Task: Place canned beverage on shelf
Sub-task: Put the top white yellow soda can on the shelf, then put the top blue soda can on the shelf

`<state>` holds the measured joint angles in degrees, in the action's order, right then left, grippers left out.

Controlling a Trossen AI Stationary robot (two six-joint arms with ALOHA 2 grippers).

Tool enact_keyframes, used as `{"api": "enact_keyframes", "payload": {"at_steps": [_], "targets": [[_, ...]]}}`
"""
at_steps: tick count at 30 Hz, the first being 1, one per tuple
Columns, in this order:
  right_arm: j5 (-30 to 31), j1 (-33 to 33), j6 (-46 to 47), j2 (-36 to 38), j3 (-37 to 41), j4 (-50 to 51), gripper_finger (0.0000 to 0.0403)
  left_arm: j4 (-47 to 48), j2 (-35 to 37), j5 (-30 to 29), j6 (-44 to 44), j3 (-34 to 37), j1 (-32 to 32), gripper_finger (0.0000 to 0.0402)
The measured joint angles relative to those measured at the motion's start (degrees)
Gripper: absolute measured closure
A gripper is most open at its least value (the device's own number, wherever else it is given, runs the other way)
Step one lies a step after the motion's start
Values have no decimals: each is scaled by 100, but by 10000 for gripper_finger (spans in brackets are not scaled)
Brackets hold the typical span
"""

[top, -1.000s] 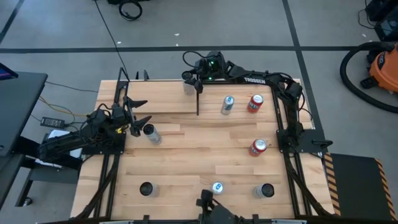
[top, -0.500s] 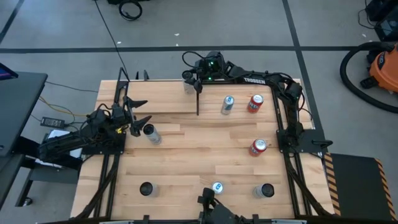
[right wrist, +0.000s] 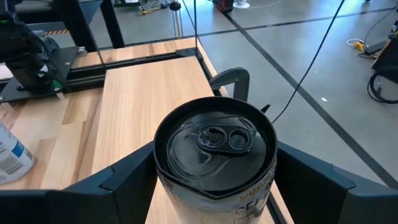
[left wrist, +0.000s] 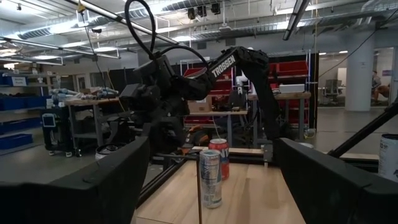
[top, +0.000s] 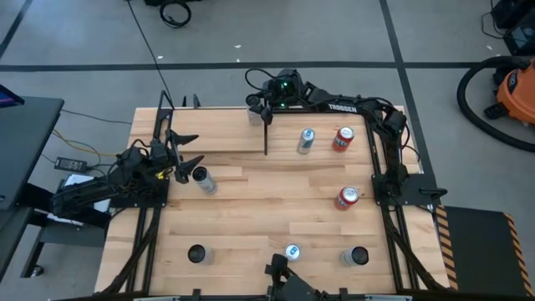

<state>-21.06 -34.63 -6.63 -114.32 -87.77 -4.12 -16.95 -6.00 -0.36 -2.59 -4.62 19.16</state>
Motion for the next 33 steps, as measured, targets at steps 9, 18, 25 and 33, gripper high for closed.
{"api": "enact_keyframes", "payload": {"at_steps": [9, 18, 25, 33], "targets": [[-7, 0, 0, 11, 0, -9, 94, 2, 0, 0, -4, 0, 0, 49], [-20, 0, -43, 31, 0, -77, 75, 4, 0, -1, -5, 0, 0, 49], [-20, -1, -46, 28, 0, -294, 75, 9, 0, 0, -6, 0, 0, 49], [-279, -4, -34, 347, 0, -309, 75, 106, 0, 0, 20, 0, 2, 49]]}}
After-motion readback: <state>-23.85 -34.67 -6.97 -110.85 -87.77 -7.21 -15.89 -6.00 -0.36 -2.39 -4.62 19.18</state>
